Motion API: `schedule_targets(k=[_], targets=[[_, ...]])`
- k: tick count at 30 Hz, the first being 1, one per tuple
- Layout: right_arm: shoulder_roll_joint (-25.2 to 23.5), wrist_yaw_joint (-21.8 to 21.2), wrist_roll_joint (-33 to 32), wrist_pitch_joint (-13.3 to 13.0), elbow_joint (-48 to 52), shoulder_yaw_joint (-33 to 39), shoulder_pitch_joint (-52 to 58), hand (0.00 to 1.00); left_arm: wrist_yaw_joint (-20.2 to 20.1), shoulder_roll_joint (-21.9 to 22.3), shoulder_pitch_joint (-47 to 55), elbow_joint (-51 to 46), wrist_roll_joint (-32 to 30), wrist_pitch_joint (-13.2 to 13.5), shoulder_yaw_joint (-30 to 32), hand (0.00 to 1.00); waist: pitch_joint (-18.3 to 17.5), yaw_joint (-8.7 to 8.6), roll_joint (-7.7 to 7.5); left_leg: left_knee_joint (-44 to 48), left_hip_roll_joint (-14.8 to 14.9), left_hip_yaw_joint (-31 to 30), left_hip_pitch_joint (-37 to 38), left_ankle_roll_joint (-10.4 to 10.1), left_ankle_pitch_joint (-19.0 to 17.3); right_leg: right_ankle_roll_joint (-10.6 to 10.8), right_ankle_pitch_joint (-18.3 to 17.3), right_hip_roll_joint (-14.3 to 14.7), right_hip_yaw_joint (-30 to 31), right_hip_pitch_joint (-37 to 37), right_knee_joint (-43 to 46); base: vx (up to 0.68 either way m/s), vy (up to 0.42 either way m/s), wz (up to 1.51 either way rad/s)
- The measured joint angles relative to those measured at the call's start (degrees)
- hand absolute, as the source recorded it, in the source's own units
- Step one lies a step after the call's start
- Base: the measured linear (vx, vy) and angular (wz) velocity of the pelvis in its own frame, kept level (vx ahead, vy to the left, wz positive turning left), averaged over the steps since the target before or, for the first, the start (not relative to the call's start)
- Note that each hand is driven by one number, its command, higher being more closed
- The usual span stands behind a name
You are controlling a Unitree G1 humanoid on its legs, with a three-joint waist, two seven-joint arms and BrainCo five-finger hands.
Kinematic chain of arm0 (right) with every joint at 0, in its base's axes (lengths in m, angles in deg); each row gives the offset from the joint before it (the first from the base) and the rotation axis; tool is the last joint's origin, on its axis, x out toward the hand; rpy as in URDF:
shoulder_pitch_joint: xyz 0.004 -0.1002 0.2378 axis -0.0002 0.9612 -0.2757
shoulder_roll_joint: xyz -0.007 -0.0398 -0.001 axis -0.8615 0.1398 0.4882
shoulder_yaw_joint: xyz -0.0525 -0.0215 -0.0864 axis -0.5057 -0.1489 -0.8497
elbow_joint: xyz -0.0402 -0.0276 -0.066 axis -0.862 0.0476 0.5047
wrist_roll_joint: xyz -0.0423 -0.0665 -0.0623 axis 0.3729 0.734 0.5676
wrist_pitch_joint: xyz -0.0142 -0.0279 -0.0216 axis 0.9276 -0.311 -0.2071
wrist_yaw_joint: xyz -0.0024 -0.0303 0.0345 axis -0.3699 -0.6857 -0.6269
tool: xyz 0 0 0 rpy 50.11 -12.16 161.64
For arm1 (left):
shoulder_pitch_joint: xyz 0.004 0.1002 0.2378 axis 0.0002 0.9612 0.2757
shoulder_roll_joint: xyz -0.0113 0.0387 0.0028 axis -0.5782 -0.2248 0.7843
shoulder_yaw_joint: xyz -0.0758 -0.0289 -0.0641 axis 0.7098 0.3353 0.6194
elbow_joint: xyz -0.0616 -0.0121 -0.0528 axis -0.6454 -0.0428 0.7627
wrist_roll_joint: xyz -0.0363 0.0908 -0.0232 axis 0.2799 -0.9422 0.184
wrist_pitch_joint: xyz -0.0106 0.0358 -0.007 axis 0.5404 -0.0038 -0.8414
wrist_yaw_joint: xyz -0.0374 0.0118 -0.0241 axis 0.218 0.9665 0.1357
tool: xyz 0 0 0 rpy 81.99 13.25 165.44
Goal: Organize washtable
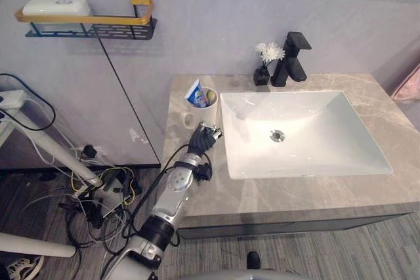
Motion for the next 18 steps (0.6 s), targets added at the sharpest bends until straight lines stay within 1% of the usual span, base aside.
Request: schedule_targets(k=[7,13,15,18], targets=[[0.09,0.43,-0.01,0.18,0.00,0.01,-0.01,0.00,2.15,0.60,-2.82,3.41,-0.01,0.08,2.28,1.00,0.02,-0.07,0.03,-0.42,0.01,1.13,0.54,-0.01,-0.12,0.00,0.02,0.15,0.95,-0.22,0.00,0.00,0.004,-0.07],[0.08,0.41,0.02,0.38,-0.01,0.25,-0.01,0.00,3.58,1.65,-4.69,4.82,-0.01,0.11,6.09,1.00,0.04,-0.17,0.16,-0.48,0.04,1.75,0.51,-0.08,-0.36,0.02,0.04,0.29,1.49,-0.92,0.00,0.01,0.004,-0.06],[0.07,0.41,0.02,0.41,-0.03,0.41,-0.02,0.00,4.53,1.67,-6.08,6.09,-0.01,0.11,7.03,1.00,0.09,-0.24,0.21,-0.45,0.04,1.74,0.60,-0.08,-0.36,0.01,0.05,0.30,1.51,-1.05,0.00,0.00,0.000,0.00],[0.06,0.37,0.02,0.46,-0.07,0.87,-0.03,0.00,4.91,1.70,-7.38,7.62,-0.01,0.10,8.67,1.00,0.26,-0.31,0.37,-0.43,0.04,1.87,0.65,-0.09,-0.37,-0.02,0.09,0.30,1.59,-1.04,0.00,0.00,0.000,0.00]])
